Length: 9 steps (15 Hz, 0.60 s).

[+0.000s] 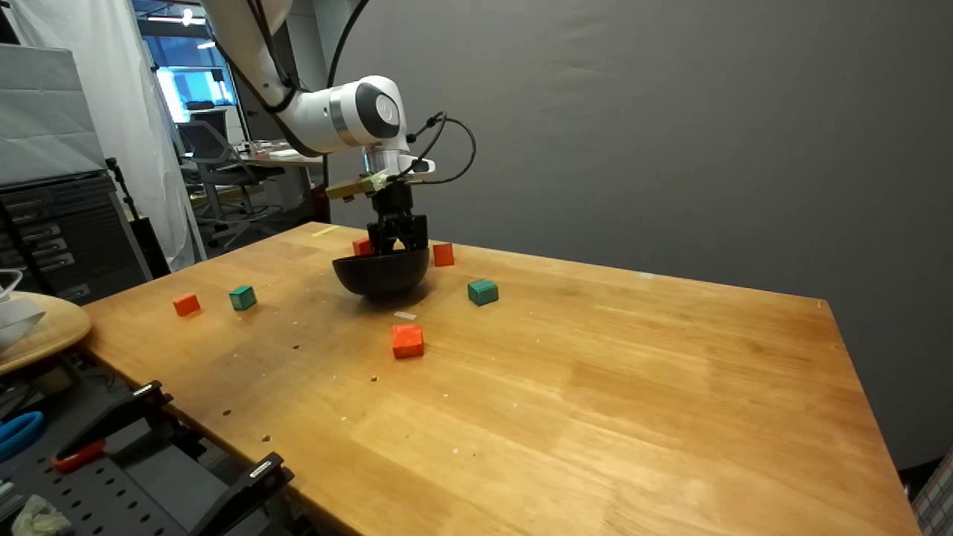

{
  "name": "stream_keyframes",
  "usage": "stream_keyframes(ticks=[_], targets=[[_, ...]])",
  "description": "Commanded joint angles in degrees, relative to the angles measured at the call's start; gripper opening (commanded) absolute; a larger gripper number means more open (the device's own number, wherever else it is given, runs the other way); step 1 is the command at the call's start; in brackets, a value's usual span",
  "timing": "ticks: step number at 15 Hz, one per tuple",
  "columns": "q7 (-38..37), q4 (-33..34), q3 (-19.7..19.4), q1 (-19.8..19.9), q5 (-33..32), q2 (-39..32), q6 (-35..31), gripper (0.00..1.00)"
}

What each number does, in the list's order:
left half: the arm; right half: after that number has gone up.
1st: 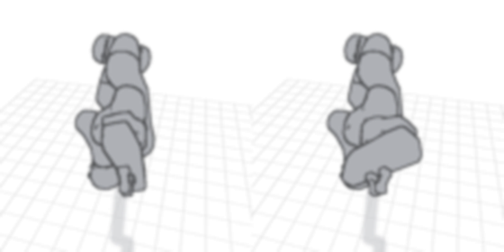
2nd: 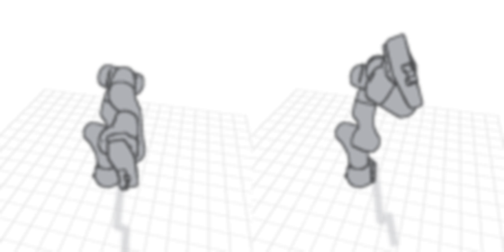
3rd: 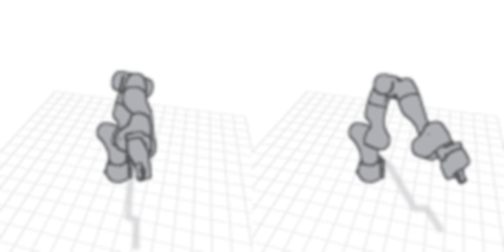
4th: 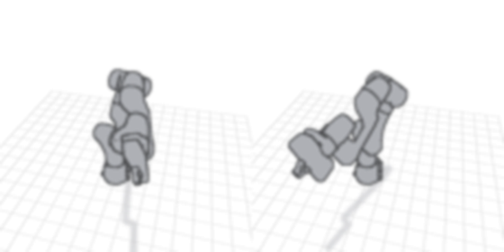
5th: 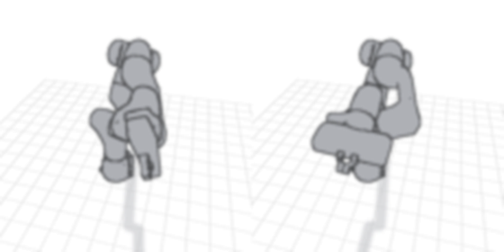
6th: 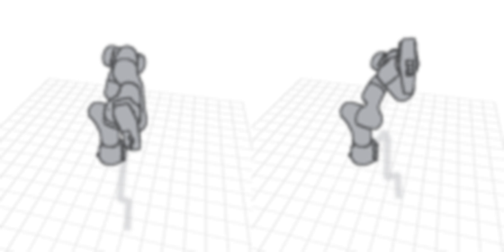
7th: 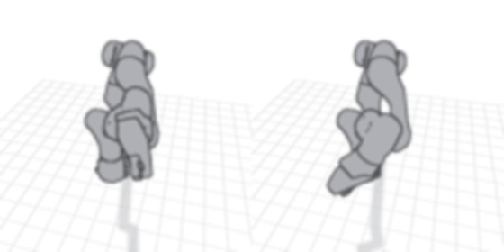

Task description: Remove all the blocks from the bowl

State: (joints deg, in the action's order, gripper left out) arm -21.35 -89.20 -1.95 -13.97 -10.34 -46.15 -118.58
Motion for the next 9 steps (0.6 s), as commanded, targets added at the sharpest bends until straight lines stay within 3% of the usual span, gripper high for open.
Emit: stream_keyframes(ticks=[1,4,9], targets=[[-0.9,1.0,-0.4,-0.3,0.2,-0.5,0.1,0.42],[-1.5,-1.4,-0.3,0.2,0.9,1.8,-0.8,0.20],[-1.6,-8.6,0.1,0.8,1.9,9.5,-3.1,0.20]])
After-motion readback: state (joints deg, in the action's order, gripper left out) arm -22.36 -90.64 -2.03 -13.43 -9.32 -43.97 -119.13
